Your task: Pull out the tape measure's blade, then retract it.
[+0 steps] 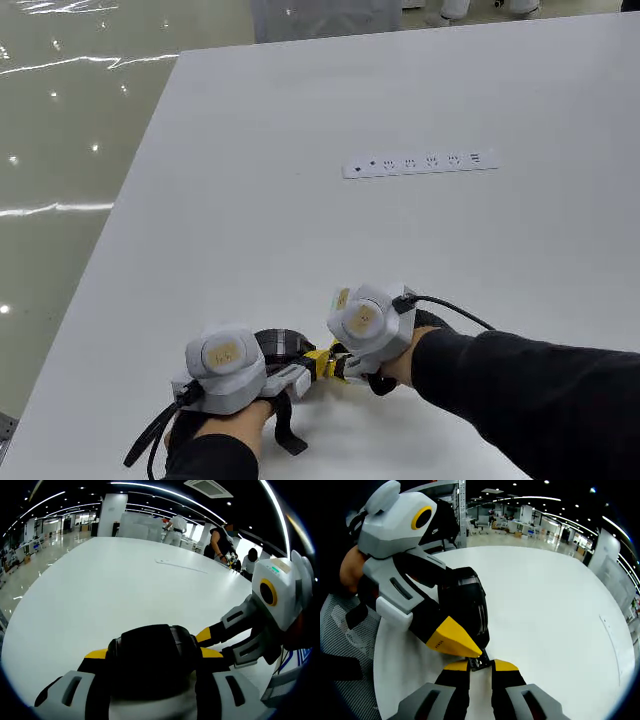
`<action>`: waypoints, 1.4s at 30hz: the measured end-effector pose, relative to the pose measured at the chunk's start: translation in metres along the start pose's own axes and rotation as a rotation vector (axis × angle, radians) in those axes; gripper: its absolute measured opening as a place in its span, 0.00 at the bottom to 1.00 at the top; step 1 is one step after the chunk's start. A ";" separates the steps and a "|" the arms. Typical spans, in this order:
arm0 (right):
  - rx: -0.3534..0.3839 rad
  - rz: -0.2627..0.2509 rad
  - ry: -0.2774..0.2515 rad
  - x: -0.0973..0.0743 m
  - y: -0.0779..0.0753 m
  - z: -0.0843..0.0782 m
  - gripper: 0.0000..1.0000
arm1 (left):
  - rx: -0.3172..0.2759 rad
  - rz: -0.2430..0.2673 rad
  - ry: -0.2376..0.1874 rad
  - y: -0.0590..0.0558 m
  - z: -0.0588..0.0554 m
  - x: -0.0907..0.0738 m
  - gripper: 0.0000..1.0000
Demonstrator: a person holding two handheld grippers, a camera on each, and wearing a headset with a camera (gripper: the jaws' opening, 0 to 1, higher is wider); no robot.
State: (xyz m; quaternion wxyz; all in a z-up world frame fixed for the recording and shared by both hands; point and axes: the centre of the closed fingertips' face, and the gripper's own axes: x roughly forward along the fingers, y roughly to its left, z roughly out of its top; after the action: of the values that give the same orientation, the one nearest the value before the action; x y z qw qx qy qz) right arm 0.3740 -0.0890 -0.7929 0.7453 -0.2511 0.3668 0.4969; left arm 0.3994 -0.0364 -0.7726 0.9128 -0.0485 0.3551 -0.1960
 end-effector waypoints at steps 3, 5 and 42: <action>0.023 -0.009 -0.012 -0.004 -0.002 -0.003 0.12 | 0.001 0.001 0.000 0.001 0.000 0.000 0.64; 0.053 -0.011 -0.027 -0.009 -0.002 -0.006 0.11 | 0.005 0.002 -0.003 0.000 0.000 0.000 0.64; 0.412 -0.262 -0.162 -0.166 -0.021 -0.149 0.34 | 0.272 -0.209 0.021 0.030 -0.002 -0.038 0.82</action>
State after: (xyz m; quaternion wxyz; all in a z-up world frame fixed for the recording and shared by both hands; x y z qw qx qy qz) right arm 0.3100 -0.2996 -0.7505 0.8656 -0.0988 0.3639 0.3295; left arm 0.3821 0.0066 -0.7572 0.8818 0.0410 0.3280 -0.3363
